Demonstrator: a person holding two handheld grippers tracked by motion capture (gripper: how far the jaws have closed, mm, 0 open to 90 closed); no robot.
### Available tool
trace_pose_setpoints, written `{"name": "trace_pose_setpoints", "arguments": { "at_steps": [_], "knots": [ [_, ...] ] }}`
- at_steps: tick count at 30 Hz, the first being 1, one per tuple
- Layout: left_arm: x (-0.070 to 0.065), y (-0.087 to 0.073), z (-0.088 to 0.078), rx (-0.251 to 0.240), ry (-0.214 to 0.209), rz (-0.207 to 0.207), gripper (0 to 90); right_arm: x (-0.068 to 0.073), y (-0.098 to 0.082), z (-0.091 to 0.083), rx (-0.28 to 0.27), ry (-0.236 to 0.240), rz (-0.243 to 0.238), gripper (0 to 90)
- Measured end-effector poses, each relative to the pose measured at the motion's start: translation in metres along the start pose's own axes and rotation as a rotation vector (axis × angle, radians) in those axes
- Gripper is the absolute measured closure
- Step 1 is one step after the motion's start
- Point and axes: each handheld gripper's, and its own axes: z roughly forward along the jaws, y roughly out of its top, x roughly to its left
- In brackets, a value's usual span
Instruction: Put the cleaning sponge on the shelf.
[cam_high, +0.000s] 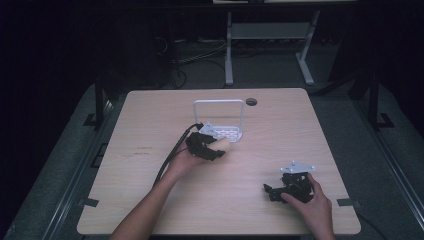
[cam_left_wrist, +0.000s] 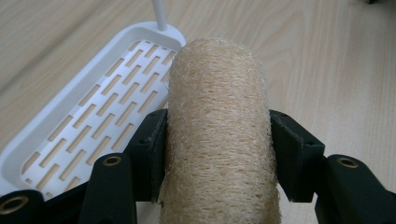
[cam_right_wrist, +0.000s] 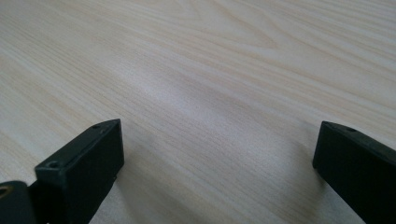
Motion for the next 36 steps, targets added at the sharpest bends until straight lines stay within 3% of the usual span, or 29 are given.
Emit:
{"name": "trace_pose_setpoints", "arguments": {
  "at_steps": [10, 20, 27, 32, 36],
  "knots": [
    [0.011, 0.011, 0.000, -0.019, 0.022, -0.023, 42.4, 0.000, 0.000, 0.000, 0.000, 0.000, -0.001, 1.6],
    [0.019, 0.021, 0.007, -0.004, 0.044, -0.021, 42.4, 0.000, 0.000, 0.000, 0.000, 0.000, 0.000, 1.6],
    [0.023, 0.030, 0.016, -0.002, 0.069, -0.016, 42.4, 0.000, 0.000, 0.000, -0.001, 0.001, 0.001, 1.6],
    [0.023, 0.036, 0.026, -0.007, 0.072, -0.042, 42.4, 0.000, 0.000, 0.000, 0.000, 0.000, 0.000, 1.6],
    [0.024, 0.039, 0.034, 0.006, 0.088, -0.038, 42.4, 0.000, 0.000, 0.000, -0.001, 0.000, 0.002, 1.6]
  ]
}}
